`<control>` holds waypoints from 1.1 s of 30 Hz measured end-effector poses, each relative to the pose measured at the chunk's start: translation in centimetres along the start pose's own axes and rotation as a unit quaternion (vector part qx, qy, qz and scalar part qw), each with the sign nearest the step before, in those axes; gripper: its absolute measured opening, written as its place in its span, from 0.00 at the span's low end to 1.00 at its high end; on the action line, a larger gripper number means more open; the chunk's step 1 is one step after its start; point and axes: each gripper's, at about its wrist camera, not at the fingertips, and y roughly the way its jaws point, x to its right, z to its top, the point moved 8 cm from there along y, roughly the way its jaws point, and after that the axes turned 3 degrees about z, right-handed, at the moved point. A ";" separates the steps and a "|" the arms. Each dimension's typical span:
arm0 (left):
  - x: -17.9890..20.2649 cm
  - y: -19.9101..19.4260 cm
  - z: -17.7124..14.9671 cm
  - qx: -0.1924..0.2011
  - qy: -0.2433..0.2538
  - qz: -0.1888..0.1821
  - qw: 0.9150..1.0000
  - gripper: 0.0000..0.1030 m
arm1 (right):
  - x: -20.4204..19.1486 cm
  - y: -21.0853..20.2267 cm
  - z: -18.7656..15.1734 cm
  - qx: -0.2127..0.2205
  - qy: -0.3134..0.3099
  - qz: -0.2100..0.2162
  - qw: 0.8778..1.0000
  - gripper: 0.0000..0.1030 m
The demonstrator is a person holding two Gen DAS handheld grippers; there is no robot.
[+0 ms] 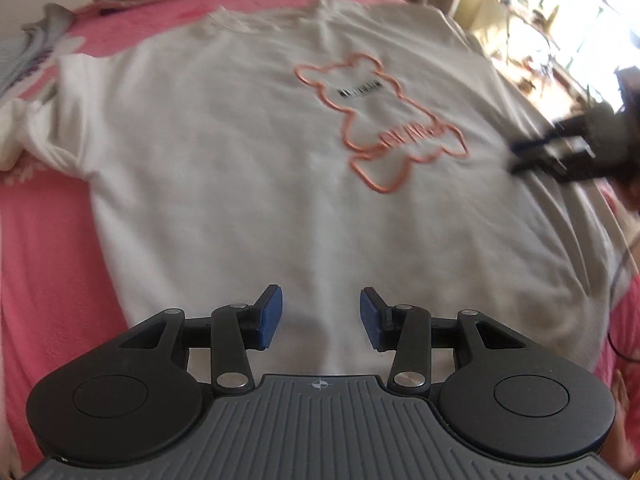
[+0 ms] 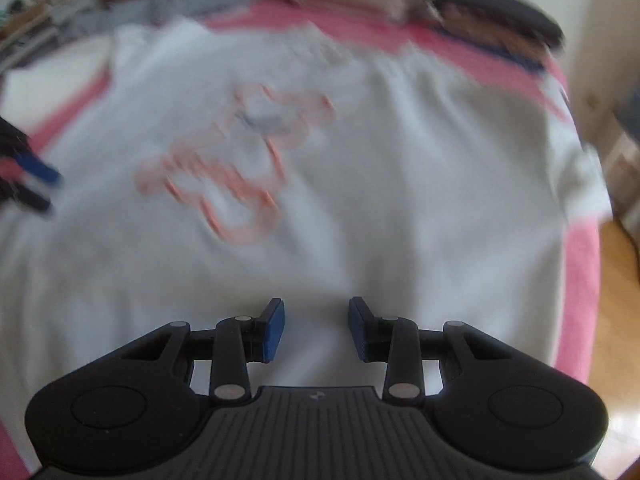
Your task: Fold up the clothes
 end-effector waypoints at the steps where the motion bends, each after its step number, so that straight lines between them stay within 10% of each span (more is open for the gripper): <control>1: -0.3 -0.1 -0.2 0.008 -0.012 0.003 1.000 0.42 | 0.3 -1.5 -1.7 -0.002 0.001 0.004 1.000 0.37; 8: -2.3 -1.2 -1.3 0.025 -0.062 0.015 0.998 0.45 | 2.8 -9.2 -7.5 -0.093 0.046 -0.038 0.994 0.37; 14: -2.7 0.3 -0.5 0.044 -0.069 0.039 0.996 0.46 | 5.0 -3.6 6.4 0.076 0.008 -0.033 0.997 0.37; 17: -3.3 -0.2 -0.7 0.040 -0.079 0.061 0.994 0.46 | 5.5 1.4 9.3 0.095 0.038 -0.028 0.994 0.37; 24: -6.1 -2.3 -2.8 0.032 -0.140 0.081 0.986 0.47 | 4.8 -0.3 2.1 0.005 0.049 -0.041 0.998 0.36; 33: -9.3 -3.6 0.4 0.060 -0.206 0.135 0.967 0.47 | -1.3 2.4 12.5 0.116 -0.017 0.020 0.993 0.36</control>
